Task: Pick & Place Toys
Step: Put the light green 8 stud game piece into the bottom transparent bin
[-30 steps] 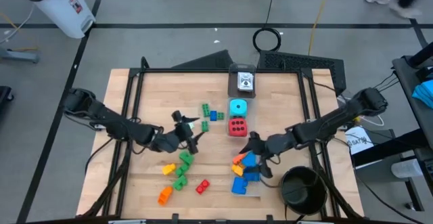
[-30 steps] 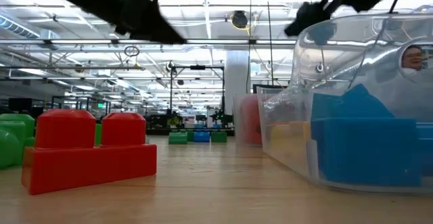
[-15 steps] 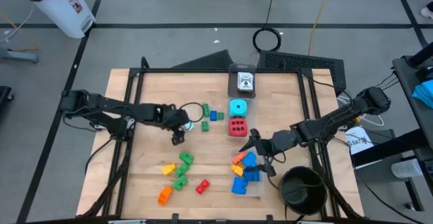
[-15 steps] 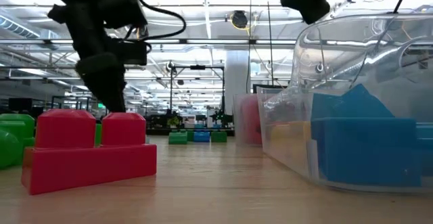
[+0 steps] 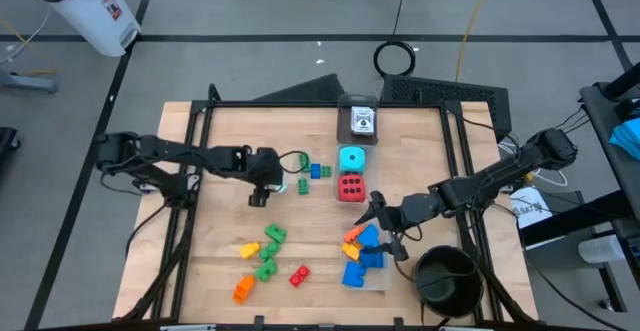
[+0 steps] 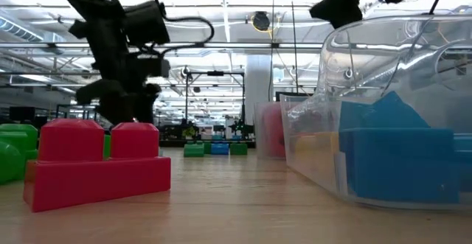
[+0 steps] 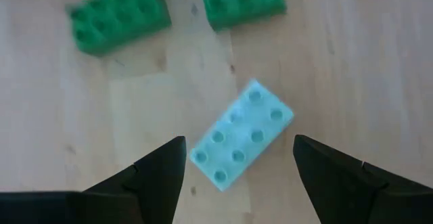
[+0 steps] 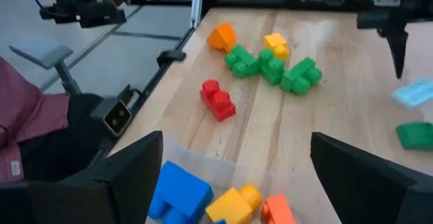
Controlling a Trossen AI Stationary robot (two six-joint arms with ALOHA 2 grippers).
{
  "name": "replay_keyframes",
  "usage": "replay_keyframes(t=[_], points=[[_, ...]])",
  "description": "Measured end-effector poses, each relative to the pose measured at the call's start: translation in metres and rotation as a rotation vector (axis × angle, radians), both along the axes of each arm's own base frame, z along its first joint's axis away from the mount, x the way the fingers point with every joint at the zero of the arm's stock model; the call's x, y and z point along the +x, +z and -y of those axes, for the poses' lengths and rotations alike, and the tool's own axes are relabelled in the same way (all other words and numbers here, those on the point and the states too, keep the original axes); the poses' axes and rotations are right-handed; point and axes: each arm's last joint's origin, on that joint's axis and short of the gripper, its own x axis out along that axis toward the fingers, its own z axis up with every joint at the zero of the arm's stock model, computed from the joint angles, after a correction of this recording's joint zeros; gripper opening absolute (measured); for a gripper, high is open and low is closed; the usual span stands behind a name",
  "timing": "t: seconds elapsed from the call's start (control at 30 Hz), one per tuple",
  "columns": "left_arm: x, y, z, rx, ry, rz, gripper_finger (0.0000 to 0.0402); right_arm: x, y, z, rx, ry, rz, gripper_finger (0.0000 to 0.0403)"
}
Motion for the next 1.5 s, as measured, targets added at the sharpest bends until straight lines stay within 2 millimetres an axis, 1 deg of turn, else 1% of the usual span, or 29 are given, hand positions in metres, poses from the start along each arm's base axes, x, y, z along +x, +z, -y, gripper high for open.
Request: replay_keyframes(t=[0.33,0.4,0.53,0.63,0.8,0.83,1.0,1.13,1.2,1.27,1.33,1.43,1.5], points=[[0.013,-0.027,-0.014,-0.010,-0.015,-0.041,0.0273,-0.001,-0.002,0.000,-0.001,0.000,-0.002,0.0338],[0.012,-0.031,-0.016,-0.033,0.015,-0.059,0.0273,-0.001,-0.003,0.000,-0.001,0.000,-0.004,0.0338],[0.010,-0.035,-0.017,-0.113,0.133,-0.072,0.0267,-0.001,-0.003,0.000,-0.002,0.000,-0.008,0.0338],[0.008,-0.036,-0.015,-0.167,0.149,-0.090,0.0234,-0.001,-0.003,0.000,0.007,-0.004,-0.011,0.0338],[0.009,-0.036,-0.014,-0.187,0.149,-0.078,0.0143,-0.001,-0.003,0.000,0.019,-0.010,-0.017,0.0338],[0.010,-0.036,-0.014,-0.187,0.168,-0.074,0.0136,-0.001,-0.003,0.000,0.020,-0.010,-0.017,0.0338],[0.008,-0.035,-0.013,-0.165,0.229,-0.085,0.0136,-0.001,-0.003,0.000,0.020,-0.010,-0.017,0.0338],[0.008,-0.023,0.000,-0.083,0.236,-0.043,0.0136,-0.001,-0.003,0.000,0.020,-0.010,-0.016,0.0338],[0.009,-0.012,0.010,0.002,0.228,-0.013,0.0136,-0.001,-0.003,0.001,0.018,-0.019,-0.012,0.0338],[0.016,0.009,0.023,0.105,0.215,0.098,0.0136,0.000,-0.002,0.002,-0.001,-0.069,0.009,0.0338],[0.021,0.024,0.038,0.223,0.218,0.187,0.0136,0.002,0.000,0.005,-0.026,-0.146,0.038,0.0338],[0.027,0.037,0.063,0.414,0.195,0.288,0.0136,0.004,0.003,0.008,-0.050,-0.258,0.083,0.0338],[0.035,0.048,0.082,0.507,0.161,0.403,0.0136,0.007,0.003,0.011,-0.047,-0.321,0.106,0.0338]])
